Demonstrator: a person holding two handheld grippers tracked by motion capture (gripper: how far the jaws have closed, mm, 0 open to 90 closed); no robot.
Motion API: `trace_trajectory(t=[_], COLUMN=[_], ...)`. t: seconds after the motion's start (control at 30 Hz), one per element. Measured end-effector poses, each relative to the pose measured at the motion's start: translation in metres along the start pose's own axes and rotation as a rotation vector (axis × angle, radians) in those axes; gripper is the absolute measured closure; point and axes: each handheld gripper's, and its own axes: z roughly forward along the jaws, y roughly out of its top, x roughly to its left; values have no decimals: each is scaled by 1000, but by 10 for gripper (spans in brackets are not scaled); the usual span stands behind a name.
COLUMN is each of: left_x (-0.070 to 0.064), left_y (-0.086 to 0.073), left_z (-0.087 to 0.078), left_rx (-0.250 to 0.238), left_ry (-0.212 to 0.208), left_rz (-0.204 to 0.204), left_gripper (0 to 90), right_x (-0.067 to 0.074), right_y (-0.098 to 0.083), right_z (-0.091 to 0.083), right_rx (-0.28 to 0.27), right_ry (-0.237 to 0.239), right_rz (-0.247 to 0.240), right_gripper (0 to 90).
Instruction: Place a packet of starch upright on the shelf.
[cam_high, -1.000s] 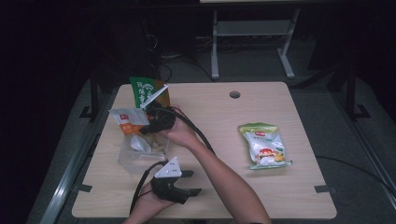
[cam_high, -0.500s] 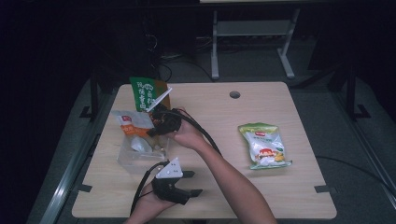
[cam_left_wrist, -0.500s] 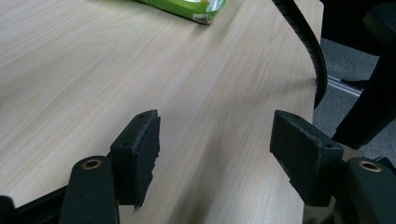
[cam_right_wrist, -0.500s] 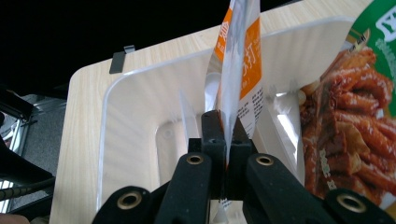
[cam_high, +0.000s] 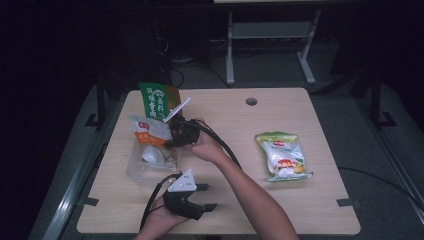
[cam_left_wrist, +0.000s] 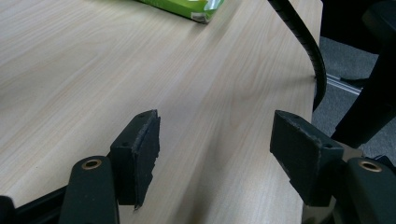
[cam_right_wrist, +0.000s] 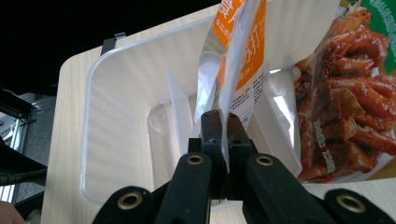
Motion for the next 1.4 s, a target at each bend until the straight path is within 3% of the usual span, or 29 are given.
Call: trace_trajectory(t=[0.23,0.3,0.63,1.03,1.13,1.23,1.27,1.4], left_x=[0,1,1,2,2,2,2,3], left_y=[0,0,0,0,0,0,0,0], left_z=[0,-1,-2,0,-1,-1,-1,-1], left_rx=[0,-1,-5,-4,-3,-6,-6,-4], left_ry=[-3,1,3,6,8,11,11,11], left_rz=[-1,0,-5,-17,-16,-18,-18,-16], left_gripper=[327,328,325,320,320,319,319,318], right_x=[-4,-4,-5,-7,-8,-7,-8,-10], right_y=[-1,-1,-2,-10,-14,-16,-17,-21], right_z=[0,0,-6,-31,-36,-40,-41,-48], right_rx=[-3,-6,-27,-47,-48,-52,-53,-62], right_ry=[-5,-19,-11,-15,-24,-24,-29,-42], right_rz=[16,15,30,53,39,60,41,48], right_gripper=[890,823,719,632,626,613,608,590])
